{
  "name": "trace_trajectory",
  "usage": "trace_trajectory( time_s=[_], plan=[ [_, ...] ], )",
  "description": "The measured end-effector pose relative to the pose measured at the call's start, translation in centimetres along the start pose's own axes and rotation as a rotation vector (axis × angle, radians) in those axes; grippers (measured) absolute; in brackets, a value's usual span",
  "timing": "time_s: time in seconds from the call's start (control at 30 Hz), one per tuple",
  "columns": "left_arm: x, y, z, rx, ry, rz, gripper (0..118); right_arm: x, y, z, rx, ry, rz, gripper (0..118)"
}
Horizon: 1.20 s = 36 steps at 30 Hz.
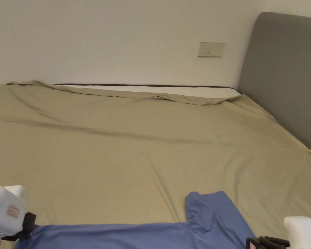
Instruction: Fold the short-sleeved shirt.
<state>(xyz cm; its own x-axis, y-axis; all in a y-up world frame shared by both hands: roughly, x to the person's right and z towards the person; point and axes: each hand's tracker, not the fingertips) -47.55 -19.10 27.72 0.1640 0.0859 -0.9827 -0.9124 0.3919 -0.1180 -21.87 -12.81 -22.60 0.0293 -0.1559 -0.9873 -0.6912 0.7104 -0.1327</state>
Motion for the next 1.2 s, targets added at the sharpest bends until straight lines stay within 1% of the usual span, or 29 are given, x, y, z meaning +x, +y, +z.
trace_trajectory(
  time_s=[0.03,0.07,0.1,0.13,0.17,0.23,0.27,0.33,0.37,0.43,0.47,0.5,0.53,0.57,0.6,0.63,0.67,0.7,0.73,0.77,0.83,0.87,0.9,0.93,1.0,1.1,1.2],
  plan=[
    [0.3,-0.1,1.2,0.017,-0.020,0.006,2,0.8,1.6,-1.0,0.001,-0.014,-0.005,11],
    [0.4,-0.3,2.2,0.039,-0.046,0.013,2,1.9,3.0,-2.5,-0.011,-0.049,-0.016,43],
    [0.4,-0.4,3.0,0.058,-0.063,0.015,2,2.9,4.1,-4.2,-0.063,-0.077,-0.042,112],
    [0.4,-0.5,3.7,0.056,-0.071,0.015,2,4.2,5.0,-6.0,-0.114,-0.074,-0.069,118],
    [0.0,-0.1,4.0,0.058,-0.072,0.021,2,5.5,5.9,-7.4,-0.073,-0.081,-0.114,117],
    [0.0,-0.1,4.5,0.067,-0.074,0.027,2,7.7,6.7,-11.3,-0.215,-0.109,-0.184,118],
    [0.0,0.0,4.5,0.060,-0.076,0.038,2,9.0,7.7,-14.0,-0.260,-0.133,-0.221,118],
    [0.1,0.3,4.1,0.052,-0.081,0.045,2,10.2,7.7,-17.6,-0.356,-0.154,-0.252,117],
    [0.1,0.3,3.9,0.044,-0.082,0.050,2,10.5,7.5,-19.1,-0.410,-0.163,-0.254,113],
    [0.2,0.3,3.7,0.035,-0.085,0.059,2,10.9,5.8,-22.3,-0.485,-0.171,-0.269,83],
    [0.2,0.3,3.7,0.028,-0.088,0.064,2,10.3,5.5,-22.6,-0.499,-0.226,-0.235,81],
    [0.2,0.2,3.7,0.027,-0.090,0.065,2,9.6,6.1,-21.6,-0.434,-0.218,-0.146,60],
    [0.3,0.1,3.7,0.026,-0.092,0.061,2,6.9,6.5,-18.1,-0.413,-0.254,-0.106,17],
    [0.2,0.2,3.7,0.027,-0.093,0.060,2,6.1,6.6,-17.0,-0.400,-0.235,-0.052,2],
    [0.2,0.1,3.8,0.027,-0.094,0.063,2,5.5,6.4,-16.0,-0.380,-0.235,-0.049,2],
    [0.3,0.1,4.0,0.028,-0.092,0.066,2,5.0,6.4,-14.9,-0.365,-0.255,-0.053,2],
    [0.3,0.0,4.3,0.035,-0.096,0.070,2,7.2,7.0,-17.8,-0.430,-0.191,-0.050,2],
    [0.1,0.0,4.7,0.041,-0.101,0.074,2,7.6,7.6,-17.5,-0.404,-0.207,-0.025,2],
    [0.0,-0.1,5.3,0.044,-0.118,0.080,2,7.9,8.3,-16.5,-0.368,-0.200,-0.020,2],
    [-0.1,-0.3,6.0,0.049,-0.132,0.082,2,8.4,8.9,-15.3,-0.324,-0.171,-0.038,2],
    [0.1,-1.4,8.4,0.077,-0.146,0.072,2,7.9,8.3,-12.2,-0.223,-0.122,-0.066,2],
    [0.1,-2.1,9.6,0.090,-0.145,0.068,2,8.0,8.3,-10.5,-0.185,-0.118,-0.058,2],
    [-0.1,-2.8,10.6,0.103,-0.142,0.065,2,7.9,8.2,-9.0,-0.157,-0.113,-0.032,2],
    [-0.3,-3.7,11.8,0.116,-0.140,0.059,2,6.0,6.5,-5.6,-0.103,-0.125,0.009,2],
    [-0.8,-5.7,13.7,0.133,-0.129,0.040,2,5.4,4.6,-2.0,-0.066,-0.117,0.041,2],
    [-1.7,-9.6,15.6,0.142,-0.093,0.029,2,4.0,0.1,3.4,-0.044,-0.114,0.055,2],
    [-2.7,-13.6,14.7,0.064,-0.027,0.021,2,3.3,-5.2,6.0,-0.078,-0.112,0.061,2]
  ],
)
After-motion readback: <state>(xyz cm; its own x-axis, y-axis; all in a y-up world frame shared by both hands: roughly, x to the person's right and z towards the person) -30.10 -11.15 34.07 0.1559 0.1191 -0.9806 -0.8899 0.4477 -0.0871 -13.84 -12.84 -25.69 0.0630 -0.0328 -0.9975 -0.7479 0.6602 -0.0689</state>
